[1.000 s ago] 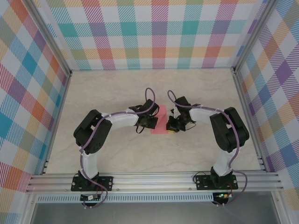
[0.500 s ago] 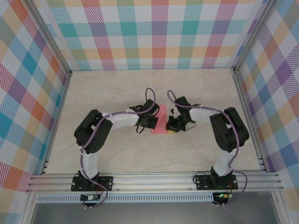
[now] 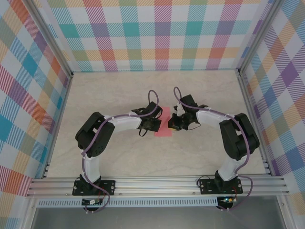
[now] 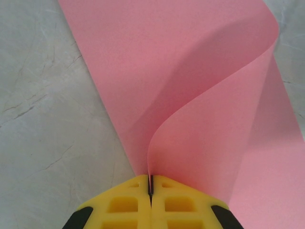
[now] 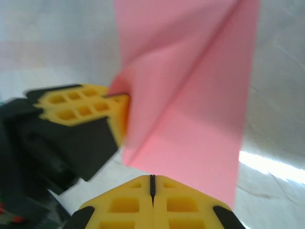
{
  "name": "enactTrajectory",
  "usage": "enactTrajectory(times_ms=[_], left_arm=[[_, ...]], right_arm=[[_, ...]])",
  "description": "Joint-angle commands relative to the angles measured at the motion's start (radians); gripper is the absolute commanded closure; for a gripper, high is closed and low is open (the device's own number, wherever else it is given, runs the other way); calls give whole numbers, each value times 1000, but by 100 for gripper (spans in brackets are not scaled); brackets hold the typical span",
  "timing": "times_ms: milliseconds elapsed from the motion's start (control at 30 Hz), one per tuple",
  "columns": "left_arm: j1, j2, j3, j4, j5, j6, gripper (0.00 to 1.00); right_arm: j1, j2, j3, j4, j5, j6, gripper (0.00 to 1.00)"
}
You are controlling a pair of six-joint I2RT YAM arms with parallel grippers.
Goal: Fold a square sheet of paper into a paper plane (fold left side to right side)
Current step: Fold the triangle a second time at the center of the table.
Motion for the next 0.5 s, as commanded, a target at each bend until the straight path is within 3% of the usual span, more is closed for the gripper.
enactTrajectory(times_ms=[0, 467], left_arm=[[17, 9, -32, -8, 10, 15, 99], [16, 4, -33, -8, 11, 15, 99]], right_arm=[[-3, 45, 23, 162, -94, 101, 100], [3, 198, 124, 188, -112, 135, 100]])
